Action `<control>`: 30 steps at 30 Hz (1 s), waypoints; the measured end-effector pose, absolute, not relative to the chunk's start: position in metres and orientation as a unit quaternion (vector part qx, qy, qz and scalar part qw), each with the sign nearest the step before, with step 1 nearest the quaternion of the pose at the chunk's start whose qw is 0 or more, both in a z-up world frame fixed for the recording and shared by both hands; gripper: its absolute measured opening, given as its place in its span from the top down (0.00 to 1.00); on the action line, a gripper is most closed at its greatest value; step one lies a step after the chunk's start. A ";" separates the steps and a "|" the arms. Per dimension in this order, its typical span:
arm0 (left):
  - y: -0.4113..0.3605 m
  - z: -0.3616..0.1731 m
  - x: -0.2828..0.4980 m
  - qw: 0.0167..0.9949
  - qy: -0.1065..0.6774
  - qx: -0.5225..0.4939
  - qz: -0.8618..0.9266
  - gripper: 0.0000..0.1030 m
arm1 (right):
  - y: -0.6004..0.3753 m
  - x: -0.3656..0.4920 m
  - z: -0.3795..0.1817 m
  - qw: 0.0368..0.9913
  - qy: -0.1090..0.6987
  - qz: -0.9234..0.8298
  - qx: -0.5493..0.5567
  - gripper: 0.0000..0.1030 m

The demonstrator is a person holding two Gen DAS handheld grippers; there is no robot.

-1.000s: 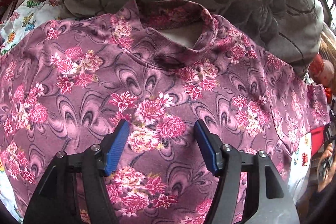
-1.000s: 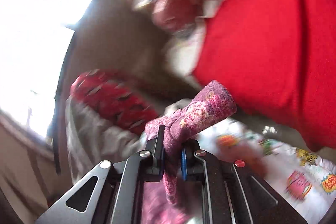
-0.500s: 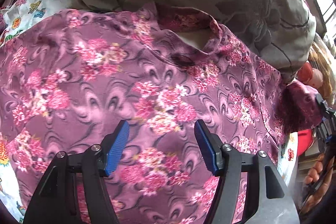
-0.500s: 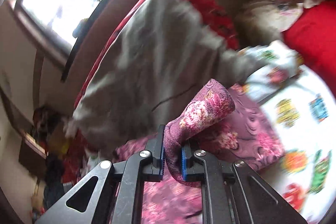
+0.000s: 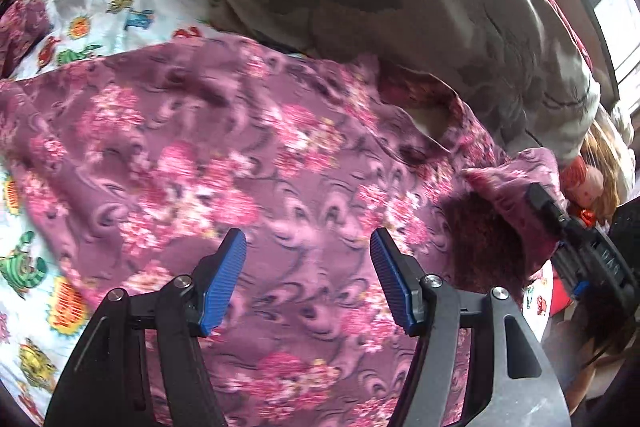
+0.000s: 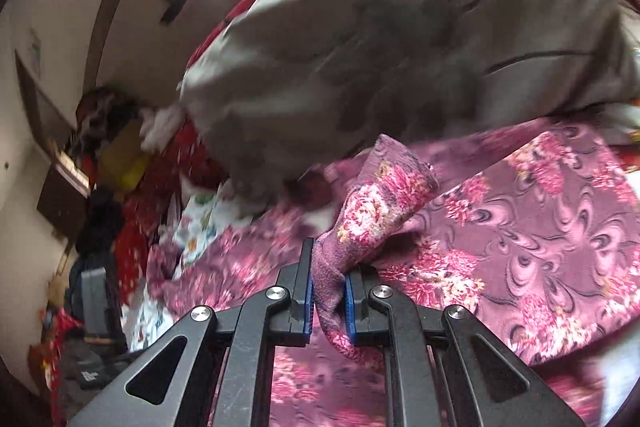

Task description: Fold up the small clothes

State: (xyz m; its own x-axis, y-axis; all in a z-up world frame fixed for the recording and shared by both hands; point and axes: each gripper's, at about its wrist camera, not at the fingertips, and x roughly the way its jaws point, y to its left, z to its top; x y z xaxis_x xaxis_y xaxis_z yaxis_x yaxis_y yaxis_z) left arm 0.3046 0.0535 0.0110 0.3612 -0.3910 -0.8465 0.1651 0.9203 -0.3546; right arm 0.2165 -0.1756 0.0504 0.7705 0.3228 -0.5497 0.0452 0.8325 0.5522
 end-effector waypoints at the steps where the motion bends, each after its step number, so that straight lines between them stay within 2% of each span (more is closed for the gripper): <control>1: 0.057 0.011 0.306 0.819 0.538 -0.108 -0.168 0.38 | -0.166 0.220 0.048 0.897 0.334 0.082 0.277 0.89; 3: 0.067 0.012 0.308 0.819 0.537 -0.117 -0.166 0.38 | -0.153 0.223 0.044 0.894 0.346 0.091 0.272 0.87; 8: 0.086 0.009 0.311 0.806 0.543 -0.158 -0.175 0.38 | -0.114 0.234 0.018 0.876 0.391 0.100 0.265 0.74; 11: 0.078 0.003 0.311 0.795 0.548 -0.178 -0.190 0.38 | -0.098 0.231 0.003 0.862 0.424 0.106 0.256 0.74; 15: 0.056 0.001 0.300 0.778 0.558 -0.175 -0.230 0.38 | -0.101 0.212 0.004 0.863 0.420 0.113 0.256 0.72; 17: 0.042 0.001 0.293 0.771 0.558 -0.180 -0.247 0.38 | -0.110 0.199 0.007 0.863 0.415 0.117 0.263 0.63; 22: 0.009 -0.003 0.285 0.761 0.569 -0.175 -0.259 0.38 | -0.133 0.170 0.010 0.862 0.424 0.103 0.256 0.63; 30: -0.017 -0.006 0.286 0.752 0.588 -0.182 -0.238 0.38 | -0.189 0.128 0.006 0.858 0.400 0.075 0.314 0.63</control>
State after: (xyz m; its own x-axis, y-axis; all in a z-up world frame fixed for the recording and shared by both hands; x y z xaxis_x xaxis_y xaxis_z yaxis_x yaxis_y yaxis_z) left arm 0.2860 -0.0174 -0.0058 0.1966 -0.5707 -0.7973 0.1435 0.8211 -0.5524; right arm 0.1280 -0.1893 0.0065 0.6682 0.3796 -0.6398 0.1226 0.7921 0.5979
